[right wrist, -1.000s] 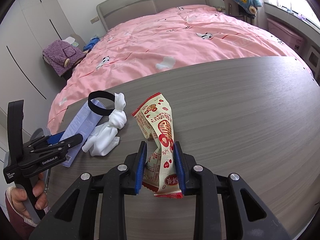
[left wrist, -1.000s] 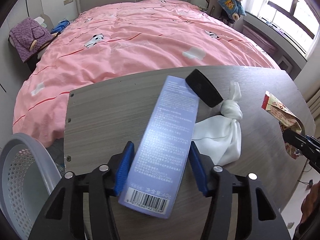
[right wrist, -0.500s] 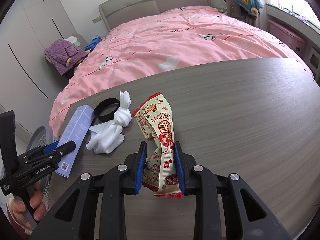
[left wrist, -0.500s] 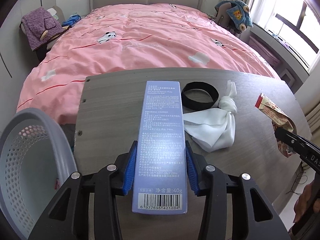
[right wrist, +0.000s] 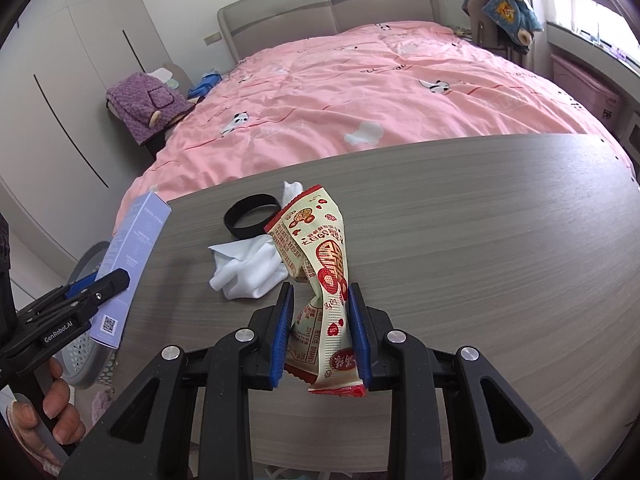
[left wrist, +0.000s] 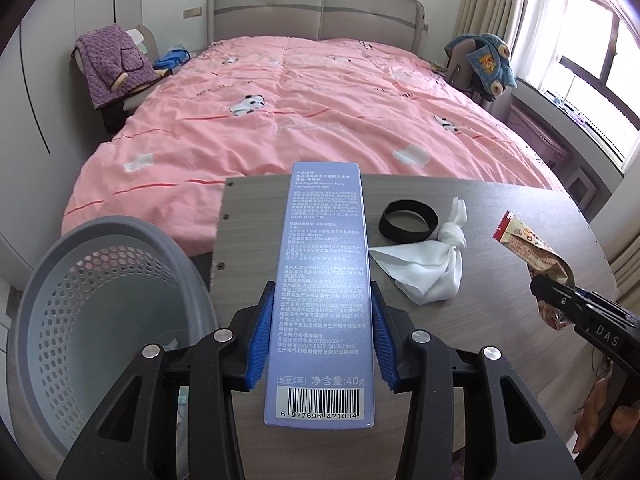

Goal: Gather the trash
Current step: 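Carry the tube box and snack wrapper over the grey basket with both grippers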

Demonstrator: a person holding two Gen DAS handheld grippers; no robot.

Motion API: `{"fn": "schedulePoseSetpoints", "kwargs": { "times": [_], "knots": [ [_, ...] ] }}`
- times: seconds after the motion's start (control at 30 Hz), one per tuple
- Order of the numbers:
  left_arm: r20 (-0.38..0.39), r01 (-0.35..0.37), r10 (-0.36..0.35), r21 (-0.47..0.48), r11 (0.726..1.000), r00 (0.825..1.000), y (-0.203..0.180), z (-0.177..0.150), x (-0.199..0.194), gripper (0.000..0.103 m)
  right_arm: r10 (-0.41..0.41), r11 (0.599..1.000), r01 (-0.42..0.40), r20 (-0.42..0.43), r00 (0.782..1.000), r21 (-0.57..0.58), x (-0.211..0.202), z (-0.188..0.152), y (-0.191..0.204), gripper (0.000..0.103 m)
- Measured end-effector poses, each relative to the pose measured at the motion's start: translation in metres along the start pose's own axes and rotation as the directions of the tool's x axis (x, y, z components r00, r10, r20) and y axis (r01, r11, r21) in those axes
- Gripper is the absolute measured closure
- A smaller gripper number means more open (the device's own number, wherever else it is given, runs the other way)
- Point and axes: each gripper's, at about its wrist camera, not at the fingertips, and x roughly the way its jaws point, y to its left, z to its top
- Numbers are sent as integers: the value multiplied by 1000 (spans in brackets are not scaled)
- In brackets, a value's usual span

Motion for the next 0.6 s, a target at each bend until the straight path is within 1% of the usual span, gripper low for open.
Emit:
{"fn": "schedulePoseSetpoints", "kwargs": {
  "times": [0.27,0.6],
  "knots": [
    [36,-57,59,-43,997,998,29,-6,-22,60,47,997,-48,-8,999,-55,1,0,35,76],
    [55,-110,117,-114,987,992,67,-21,-46,60,126,983,-128,-27,992,-128,11,0,85,76]
  ]
}}
